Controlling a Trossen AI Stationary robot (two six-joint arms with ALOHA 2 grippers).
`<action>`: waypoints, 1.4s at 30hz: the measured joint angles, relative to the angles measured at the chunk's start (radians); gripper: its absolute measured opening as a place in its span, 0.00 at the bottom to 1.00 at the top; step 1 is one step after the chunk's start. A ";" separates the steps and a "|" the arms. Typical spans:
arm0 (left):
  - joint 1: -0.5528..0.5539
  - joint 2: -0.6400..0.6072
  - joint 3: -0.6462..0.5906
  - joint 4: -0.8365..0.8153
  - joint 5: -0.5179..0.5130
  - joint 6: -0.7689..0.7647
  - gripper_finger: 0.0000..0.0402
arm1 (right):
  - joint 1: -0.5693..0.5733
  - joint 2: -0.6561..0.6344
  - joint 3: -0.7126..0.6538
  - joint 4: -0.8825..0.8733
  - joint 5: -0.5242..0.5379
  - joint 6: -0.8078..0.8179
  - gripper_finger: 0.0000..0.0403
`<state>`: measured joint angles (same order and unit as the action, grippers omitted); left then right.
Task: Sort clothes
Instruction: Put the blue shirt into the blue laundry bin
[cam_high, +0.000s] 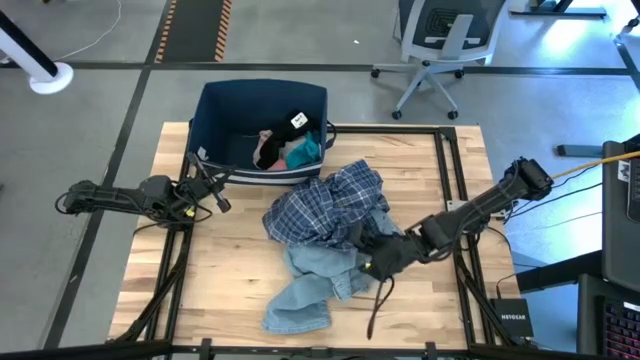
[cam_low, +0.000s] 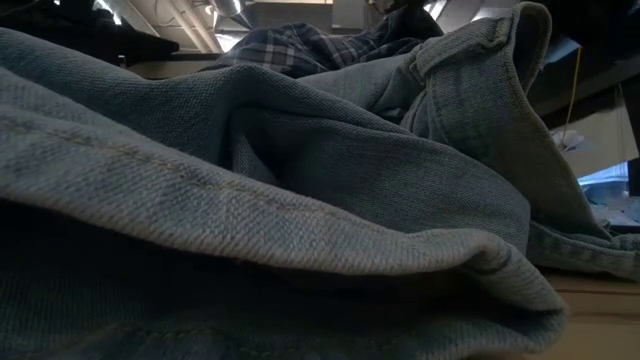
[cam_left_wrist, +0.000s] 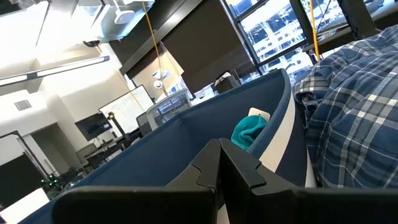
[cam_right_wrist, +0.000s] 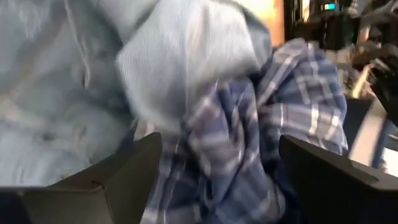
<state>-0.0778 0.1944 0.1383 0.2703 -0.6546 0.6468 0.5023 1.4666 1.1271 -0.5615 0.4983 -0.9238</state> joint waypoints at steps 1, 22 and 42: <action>0.000 0.000 0.000 0.000 0.000 0.000 0.00 | 0.008 0.000 0.000 -0.016 0.036 -0.001 0.85; 0.000 0.000 0.000 0.000 0.000 0.000 0.00 | -0.052 0.105 -0.001 0.321 0.220 -0.317 0.85; 0.000 0.000 0.000 0.000 0.000 0.000 0.00 | -0.305 0.143 -0.001 0.381 0.043 -0.256 0.85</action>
<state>-0.0776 0.1944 0.1383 0.2703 -0.6546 0.6469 0.1974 1.6100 1.1263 -0.1806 0.5414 -1.1803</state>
